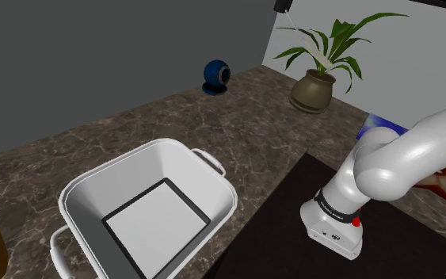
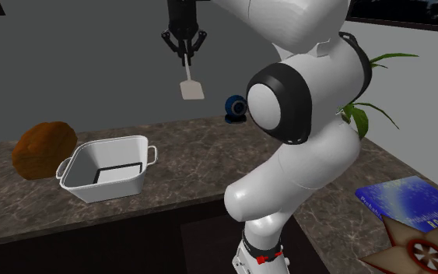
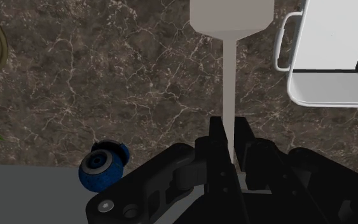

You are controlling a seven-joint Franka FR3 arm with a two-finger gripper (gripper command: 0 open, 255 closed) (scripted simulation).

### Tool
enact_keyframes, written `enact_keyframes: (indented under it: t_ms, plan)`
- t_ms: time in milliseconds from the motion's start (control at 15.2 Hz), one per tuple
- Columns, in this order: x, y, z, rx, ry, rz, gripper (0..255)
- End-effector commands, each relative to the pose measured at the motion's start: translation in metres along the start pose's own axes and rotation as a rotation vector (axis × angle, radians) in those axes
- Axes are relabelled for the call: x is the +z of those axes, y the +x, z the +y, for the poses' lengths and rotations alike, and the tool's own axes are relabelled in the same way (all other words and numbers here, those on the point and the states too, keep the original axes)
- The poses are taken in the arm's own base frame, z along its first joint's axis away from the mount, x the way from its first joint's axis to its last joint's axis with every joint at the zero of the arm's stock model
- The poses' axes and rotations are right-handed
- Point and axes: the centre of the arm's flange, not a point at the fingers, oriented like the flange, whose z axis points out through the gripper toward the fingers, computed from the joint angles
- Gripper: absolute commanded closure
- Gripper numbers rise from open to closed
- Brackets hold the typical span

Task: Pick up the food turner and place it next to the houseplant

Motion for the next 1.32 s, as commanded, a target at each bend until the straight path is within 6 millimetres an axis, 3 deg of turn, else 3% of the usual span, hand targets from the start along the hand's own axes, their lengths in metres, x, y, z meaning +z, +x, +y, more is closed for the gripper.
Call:
enact_keyframes:
  t_ms: [0, 1122, 1254]
  plan:
    - [-0.011, 0.001, 0.0, 0.0, 0.0, 0.0, 255]
    - [-0.1, 0.007, 0.0, 0.0, 0.0, 0.0, 255]
    - [-0.1, 0.017, 0.025, 0.0, 0.0, 0.0, 255]
